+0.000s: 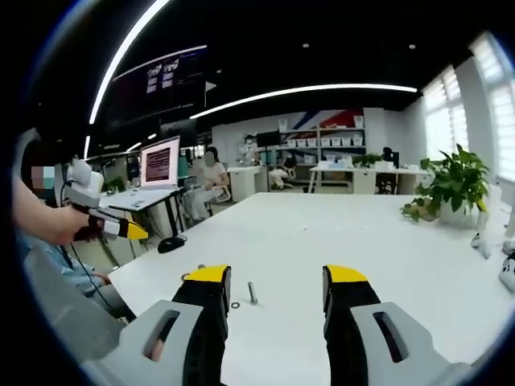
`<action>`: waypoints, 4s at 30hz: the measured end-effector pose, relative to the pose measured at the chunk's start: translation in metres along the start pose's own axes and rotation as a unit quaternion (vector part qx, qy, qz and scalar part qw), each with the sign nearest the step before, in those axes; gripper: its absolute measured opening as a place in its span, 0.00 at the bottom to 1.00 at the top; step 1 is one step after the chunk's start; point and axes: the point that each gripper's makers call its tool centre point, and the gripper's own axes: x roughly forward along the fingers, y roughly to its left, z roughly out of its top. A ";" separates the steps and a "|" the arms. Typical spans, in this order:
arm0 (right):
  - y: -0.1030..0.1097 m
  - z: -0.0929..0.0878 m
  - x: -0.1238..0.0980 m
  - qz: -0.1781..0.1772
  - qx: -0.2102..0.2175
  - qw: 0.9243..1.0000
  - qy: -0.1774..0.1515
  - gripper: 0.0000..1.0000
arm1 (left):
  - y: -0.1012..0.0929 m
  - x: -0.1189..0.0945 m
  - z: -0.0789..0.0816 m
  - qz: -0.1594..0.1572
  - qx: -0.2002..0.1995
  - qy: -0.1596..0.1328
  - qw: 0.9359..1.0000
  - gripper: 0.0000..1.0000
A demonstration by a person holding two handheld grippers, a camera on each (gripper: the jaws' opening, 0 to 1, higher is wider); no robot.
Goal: Place the washer onto the threaded stud by aligning its center hole with the stud, sliding it down to the base, and recovering from edge contact or off-axis alignment until the washer reaches the visible bottom stop.
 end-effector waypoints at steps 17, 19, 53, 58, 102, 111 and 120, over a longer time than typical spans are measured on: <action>-0.010 -0.002 -0.001 -0.016 0.012 1.000 0.002 0.48 | 0.000 0.039 -0.042 -0.026 0.007 0.127 0.992 0.16; -0.012 -0.002 -0.001 -0.018 0.015 1.000 0.002 0.48 | 0.000 0.043 -0.044 -0.031 0.011 0.134 0.990 0.15; -0.023 -0.010 -0.004 -0.035 0.025 0.999 0.015 0.48 | 0.007 0.106 -0.087 -0.094 0.193 0.290 0.933 0.13; -0.023 -0.012 -0.003 -0.035 0.023 0.999 0.020 0.48 | 0.015 0.113 -0.093 -0.099 0.239 0.310 0.915 0.12; -0.027 -0.022 -0.002 -0.039 0.036 0.998 0.036 0.48 | 0.014 0.127 -0.111 -0.158 0.351 0.440 0.811 0.04; -0.024 -0.021 -0.001 -0.035 0.031 0.998 0.035 0.48 | 0.013 0.127 -0.112 -0.157 0.363 0.420 0.817 0.02; -0.027 -0.024 -0.002 -0.039 0.036 0.998 0.039 0.48 | 0.009 0.122 -0.113 -0.160 0.363 0.399 0.827 0.01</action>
